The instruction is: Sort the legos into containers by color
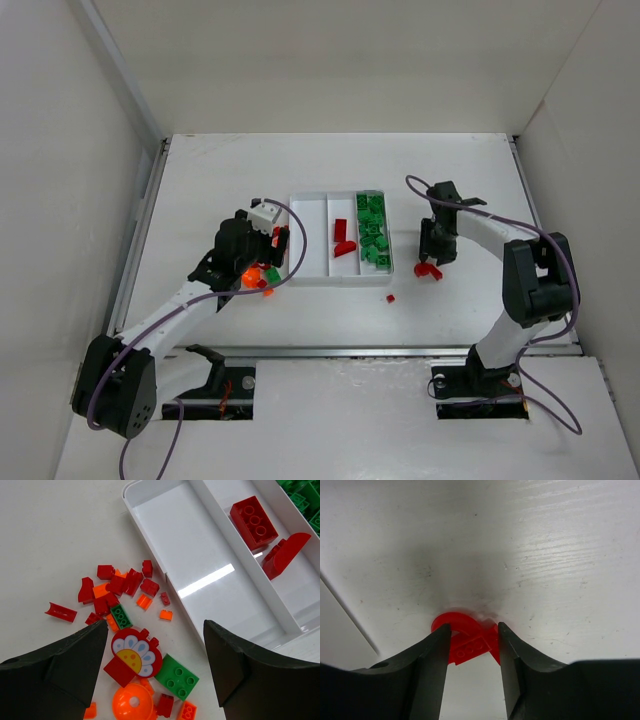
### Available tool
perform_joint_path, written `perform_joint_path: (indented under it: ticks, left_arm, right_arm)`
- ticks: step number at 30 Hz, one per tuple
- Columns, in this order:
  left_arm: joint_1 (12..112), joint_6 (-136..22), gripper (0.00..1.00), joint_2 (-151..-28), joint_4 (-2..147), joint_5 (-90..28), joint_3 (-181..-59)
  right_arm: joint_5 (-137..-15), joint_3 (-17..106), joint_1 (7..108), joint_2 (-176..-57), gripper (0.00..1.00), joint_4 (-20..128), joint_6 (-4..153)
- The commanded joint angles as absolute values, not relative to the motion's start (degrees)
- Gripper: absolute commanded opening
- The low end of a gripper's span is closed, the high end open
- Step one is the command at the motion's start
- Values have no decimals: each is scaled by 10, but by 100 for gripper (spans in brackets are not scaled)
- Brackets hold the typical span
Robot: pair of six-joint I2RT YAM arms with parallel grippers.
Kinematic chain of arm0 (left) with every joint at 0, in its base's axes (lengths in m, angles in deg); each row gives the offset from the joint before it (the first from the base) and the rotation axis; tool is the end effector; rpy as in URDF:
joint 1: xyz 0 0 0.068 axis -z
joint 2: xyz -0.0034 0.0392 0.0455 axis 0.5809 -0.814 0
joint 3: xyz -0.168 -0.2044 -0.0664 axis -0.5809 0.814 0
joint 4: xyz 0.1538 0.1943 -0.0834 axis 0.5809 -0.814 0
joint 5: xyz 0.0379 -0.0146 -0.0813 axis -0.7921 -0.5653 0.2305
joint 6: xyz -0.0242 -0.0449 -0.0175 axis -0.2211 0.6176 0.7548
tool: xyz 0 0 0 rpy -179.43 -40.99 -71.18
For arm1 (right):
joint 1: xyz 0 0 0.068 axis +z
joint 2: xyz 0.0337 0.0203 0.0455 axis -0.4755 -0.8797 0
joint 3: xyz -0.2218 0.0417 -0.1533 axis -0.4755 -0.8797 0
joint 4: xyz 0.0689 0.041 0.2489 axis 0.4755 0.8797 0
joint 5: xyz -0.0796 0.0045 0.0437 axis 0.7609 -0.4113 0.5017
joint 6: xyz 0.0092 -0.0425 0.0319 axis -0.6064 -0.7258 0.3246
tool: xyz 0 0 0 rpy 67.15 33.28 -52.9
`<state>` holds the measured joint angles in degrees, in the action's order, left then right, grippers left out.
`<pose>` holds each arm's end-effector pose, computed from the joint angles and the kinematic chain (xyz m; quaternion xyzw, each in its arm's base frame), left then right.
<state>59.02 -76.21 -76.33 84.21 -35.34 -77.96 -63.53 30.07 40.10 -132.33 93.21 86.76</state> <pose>0.2190 -0.0978 0.2366 0.2339 0.7715 -0.1090 0.5816 0.3076 0.0610 0.1766 0.0702 0.9886 -0.0029 0.1330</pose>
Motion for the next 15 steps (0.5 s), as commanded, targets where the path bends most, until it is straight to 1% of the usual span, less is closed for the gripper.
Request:
perform_joint_path:
  ticks: [1, 3, 5, 8, 9, 10, 12, 15]
  left_arm:
    - [587, -763, 74, -760, 870, -352, -767]
    - [587, -763, 74, -760, 870, -352, -767]
    - [587, -763, 74, -760, 870, -352, -767]
    - [587, -763, 74, -760, 870, -352, -767]
    - [587, -763, 74, -760, 870, -352, -767]
    - [587, -763, 74, -765, 870, -352, -767]
    - [587, -763, 74, -765, 876, -352, -767]
    - [587, -769, 74, -765, 881, -352, -773]
  right_arm:
    - [-638, 319, 405, -1317, 49, 940, 859]
    - [-638, 319, 405, -1317, 57, 953, 859]
    - [-638, 314, 405, -1317, 61, 953, 864]
    - [-660, 302, 405, -1317, 61, 953, 864]
    - [-672, 302, 410, -1317, 59, 953, 864]
    - [-694, 302, 411, -1312, 56, 937, 864]
    - [-707, 295, 411, -1312, 53, 930, 864]
    - [-723, 288, 416, -1312, 53, 925, 864]
